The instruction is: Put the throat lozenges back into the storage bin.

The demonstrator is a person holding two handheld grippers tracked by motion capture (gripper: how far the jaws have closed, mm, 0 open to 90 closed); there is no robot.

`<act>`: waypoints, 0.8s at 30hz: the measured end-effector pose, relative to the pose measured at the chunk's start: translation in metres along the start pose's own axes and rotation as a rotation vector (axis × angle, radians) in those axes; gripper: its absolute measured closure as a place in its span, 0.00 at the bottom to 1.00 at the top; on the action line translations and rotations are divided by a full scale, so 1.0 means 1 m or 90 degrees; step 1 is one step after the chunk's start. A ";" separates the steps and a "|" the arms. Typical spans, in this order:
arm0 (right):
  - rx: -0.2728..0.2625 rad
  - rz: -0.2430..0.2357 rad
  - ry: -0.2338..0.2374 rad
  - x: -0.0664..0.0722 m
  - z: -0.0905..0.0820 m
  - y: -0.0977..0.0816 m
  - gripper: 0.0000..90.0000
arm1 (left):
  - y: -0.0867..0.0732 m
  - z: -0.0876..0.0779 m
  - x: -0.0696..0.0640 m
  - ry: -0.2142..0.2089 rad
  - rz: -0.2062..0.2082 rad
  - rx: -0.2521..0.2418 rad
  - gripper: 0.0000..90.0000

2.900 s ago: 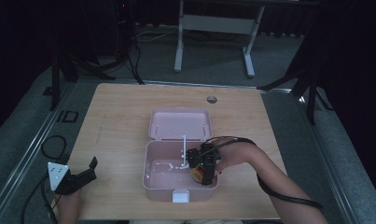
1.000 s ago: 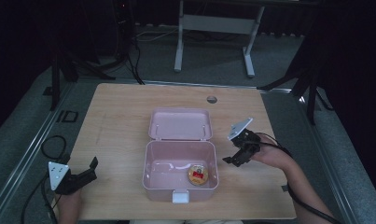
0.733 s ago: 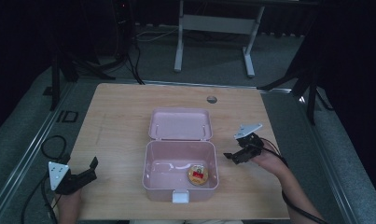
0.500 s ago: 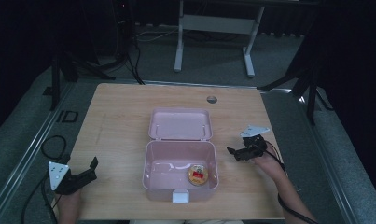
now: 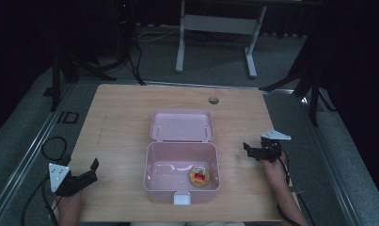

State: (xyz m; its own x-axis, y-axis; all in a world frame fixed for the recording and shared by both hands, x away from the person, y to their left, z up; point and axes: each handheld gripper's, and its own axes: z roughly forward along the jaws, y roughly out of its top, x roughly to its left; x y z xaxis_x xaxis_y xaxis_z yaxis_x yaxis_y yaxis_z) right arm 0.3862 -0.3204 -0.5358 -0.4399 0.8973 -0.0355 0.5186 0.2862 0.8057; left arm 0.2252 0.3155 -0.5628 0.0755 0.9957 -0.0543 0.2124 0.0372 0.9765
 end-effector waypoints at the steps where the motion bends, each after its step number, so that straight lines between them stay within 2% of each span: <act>1: -0.008 0.029 -0.010 -0.005 -0.003 -0.003 0.13 | 0.000 0.000 0.000 0.001 0.000 0.000 0.00; 3: -0.018 0.051 -0.044 -0.009 -0.007 -0.007 0.13 | 0.000 0.000 0.000 0.000 0.000 0.001 0.00; 5: -0.011 0.055 -0.084 -0.013 -0.009 -0.010 0.13 | 0.000 0.000 0.000 0.001 0.000 0.001 0.00; 8: 0.003 0.063 -0.125 -0.018 -0.012 -0.014 0.13 | 0.000 0.000 0.000 0.001 -0.001 0.000 0.00; 11: 0.005 0.058 -0.151 -0.020 -0.013 -0.019 0.13 | 0.000 0.000 0.000 0.001 -0.001 0.001 0.00; 16: -0.029 0.087 -0.162 -0.023 -0.019 -0.027 0.13 | 0.000 0.000 0.000 0.002 0.000 0.001 0.00; 18: -0.045 0.096 -0.176 -0.023 -0.021 -0.030 0.14 | 0.000 0.000 0.000 0.002 0.000 0.001 0.00; 24: -0.059 0.135 -0.194 -0.030 -0.029 -0.036 0.15 | 0.000 0.000 0.000 0.002 -0.002 0.001 0.00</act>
State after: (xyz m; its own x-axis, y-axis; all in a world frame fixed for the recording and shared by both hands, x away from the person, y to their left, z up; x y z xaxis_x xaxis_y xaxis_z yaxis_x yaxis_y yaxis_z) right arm 0.3595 -0.3672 -0.5462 -0.0848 0.9961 -0.0258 0.4995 0.0649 0.8639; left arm 0.2253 0.3155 -0.5628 0.0712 0.9958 -0.0567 0.2138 0.0403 0.9760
